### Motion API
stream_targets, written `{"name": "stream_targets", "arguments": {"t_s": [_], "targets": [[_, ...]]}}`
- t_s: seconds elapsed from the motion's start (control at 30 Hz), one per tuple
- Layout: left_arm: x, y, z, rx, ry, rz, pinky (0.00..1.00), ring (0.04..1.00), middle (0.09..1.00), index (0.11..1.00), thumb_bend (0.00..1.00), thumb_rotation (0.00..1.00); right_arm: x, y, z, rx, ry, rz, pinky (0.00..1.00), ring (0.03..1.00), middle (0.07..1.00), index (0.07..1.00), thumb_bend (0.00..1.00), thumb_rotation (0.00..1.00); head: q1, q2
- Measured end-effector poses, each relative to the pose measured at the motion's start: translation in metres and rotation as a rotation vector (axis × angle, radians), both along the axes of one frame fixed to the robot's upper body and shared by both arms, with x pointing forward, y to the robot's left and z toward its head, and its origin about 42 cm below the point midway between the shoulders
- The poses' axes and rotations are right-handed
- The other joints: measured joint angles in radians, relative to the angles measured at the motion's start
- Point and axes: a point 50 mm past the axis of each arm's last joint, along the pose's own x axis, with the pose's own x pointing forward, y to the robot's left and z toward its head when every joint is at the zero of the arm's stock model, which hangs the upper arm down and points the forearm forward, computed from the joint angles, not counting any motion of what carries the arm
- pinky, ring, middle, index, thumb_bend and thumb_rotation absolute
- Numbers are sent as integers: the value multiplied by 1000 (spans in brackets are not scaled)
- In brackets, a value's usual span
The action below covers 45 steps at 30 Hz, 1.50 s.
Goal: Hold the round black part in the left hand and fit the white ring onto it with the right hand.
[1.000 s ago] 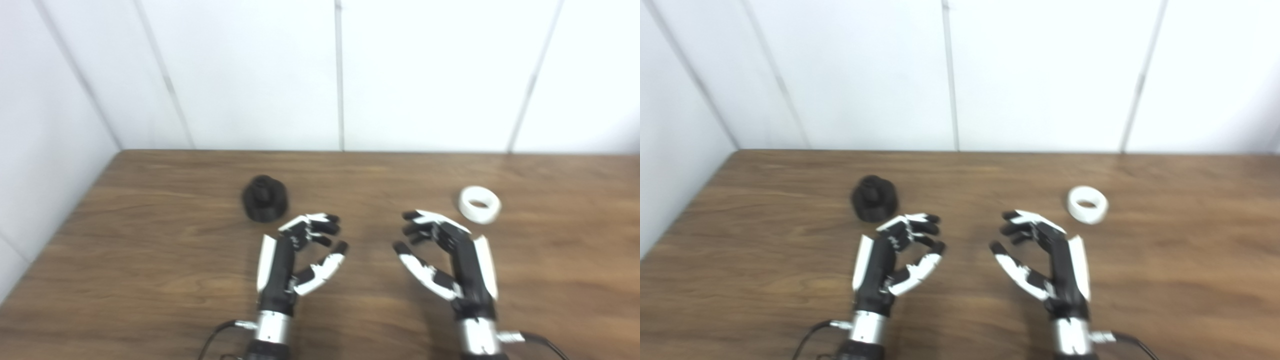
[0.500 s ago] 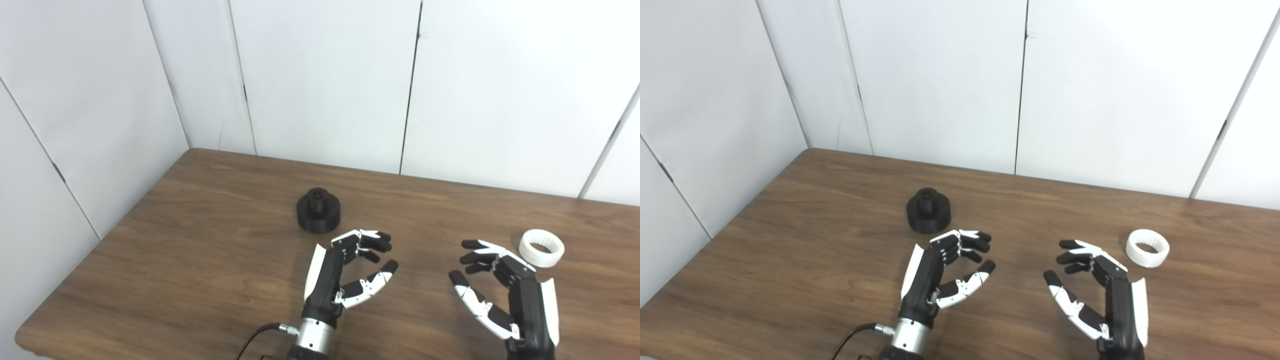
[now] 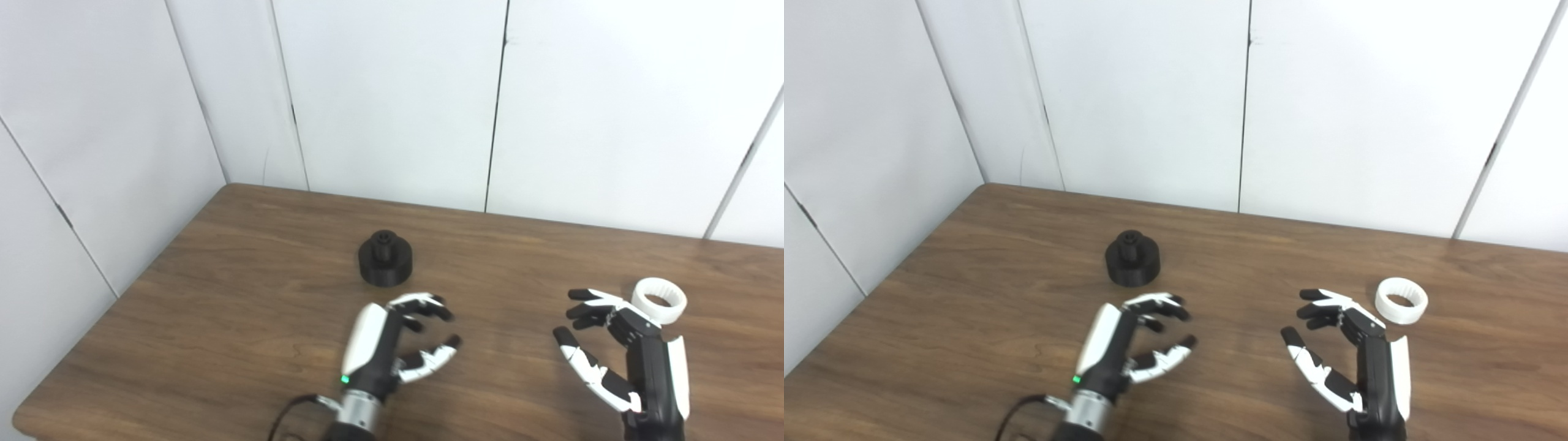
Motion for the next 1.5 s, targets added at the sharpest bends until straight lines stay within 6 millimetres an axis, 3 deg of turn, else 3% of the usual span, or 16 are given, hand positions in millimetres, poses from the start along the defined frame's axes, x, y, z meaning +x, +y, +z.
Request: {"name": "stream_targets", "arguments": {"t_s": [0.77, 1.1, 1.27, 1.5], "targets": [[29, 47, 33, 275, 3, 139, 691, 851, 889, 849, 641, 386, 2, -3, -1, 6, 8, 10, 487, 565, 660, 499, 500, 162, 5, 2], [53, 67, 49, 403, -3, 210, 757, 919, 925, 873, 697, 418, 2, -4, -1, 8, 7, 11, 487, 566, 663, 499, 500, 162, 8, 2], [62, 75, 52, 436, 6, 232, 894, 959, 947, 878, 771, 443, 3, -4, -1, 8, 8, 12, 492, 574, 670, 499, 500, 164, 8, -2], [76, 87, 57, 515, 64, 239, 929, 1000, 999, 929, 955, 605, 3, -4, -1, 6, 11, 12, 490, 569, 668, 499, 500, 163, 2, -3]]}}
